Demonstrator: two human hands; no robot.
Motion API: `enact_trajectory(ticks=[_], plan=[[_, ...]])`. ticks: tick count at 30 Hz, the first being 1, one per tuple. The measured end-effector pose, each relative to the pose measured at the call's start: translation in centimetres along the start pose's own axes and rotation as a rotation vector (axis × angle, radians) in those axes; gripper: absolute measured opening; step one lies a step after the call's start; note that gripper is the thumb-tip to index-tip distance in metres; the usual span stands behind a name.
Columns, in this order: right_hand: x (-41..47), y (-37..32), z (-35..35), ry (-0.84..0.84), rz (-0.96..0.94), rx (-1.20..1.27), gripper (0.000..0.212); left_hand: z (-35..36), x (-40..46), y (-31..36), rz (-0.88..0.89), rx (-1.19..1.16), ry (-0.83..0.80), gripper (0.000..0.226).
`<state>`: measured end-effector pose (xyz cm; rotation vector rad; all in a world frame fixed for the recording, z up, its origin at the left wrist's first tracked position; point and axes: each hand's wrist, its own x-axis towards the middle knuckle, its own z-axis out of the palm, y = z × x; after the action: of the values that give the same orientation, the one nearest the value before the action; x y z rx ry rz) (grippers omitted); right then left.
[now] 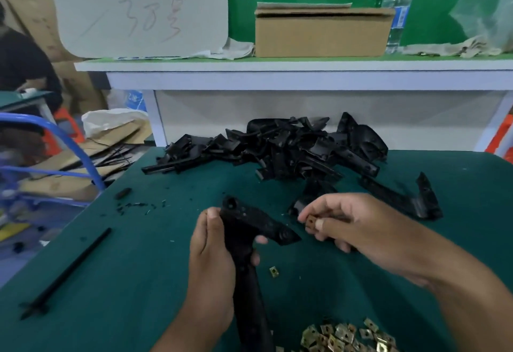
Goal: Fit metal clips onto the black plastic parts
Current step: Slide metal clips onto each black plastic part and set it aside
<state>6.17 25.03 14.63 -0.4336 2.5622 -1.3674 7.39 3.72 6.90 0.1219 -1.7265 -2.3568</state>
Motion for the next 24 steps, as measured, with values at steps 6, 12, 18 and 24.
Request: enact_trajectory(ticks=[6, 12, 18, 24], plan=[[2.2, 3.0, 1.3, -0.168, 0.184, -0.294, 0.018, -0.9, -0.8, -2.1, -0.266, -0.129, -0.102, 0.054], [2.8, 3.8, 1.6, -0.282, 0.247, -0.499, 0.026, -0.7, -0.9, -3.3, -0.410, -0.195, -0.081, 0.065], [2.8, 5.0, 1.5, -0.273, 0.279, -0.435, 0.011, -0.9, -0.9, -3.9, -0.456, -0.250, -0.166, 0.082], [2.3, 4.4, 0.1, -0.115, 0.173, -0.264, 0.015, -1.1, -1.2, -3.9, -0.394, -0.242, -0.227, 0.079]])
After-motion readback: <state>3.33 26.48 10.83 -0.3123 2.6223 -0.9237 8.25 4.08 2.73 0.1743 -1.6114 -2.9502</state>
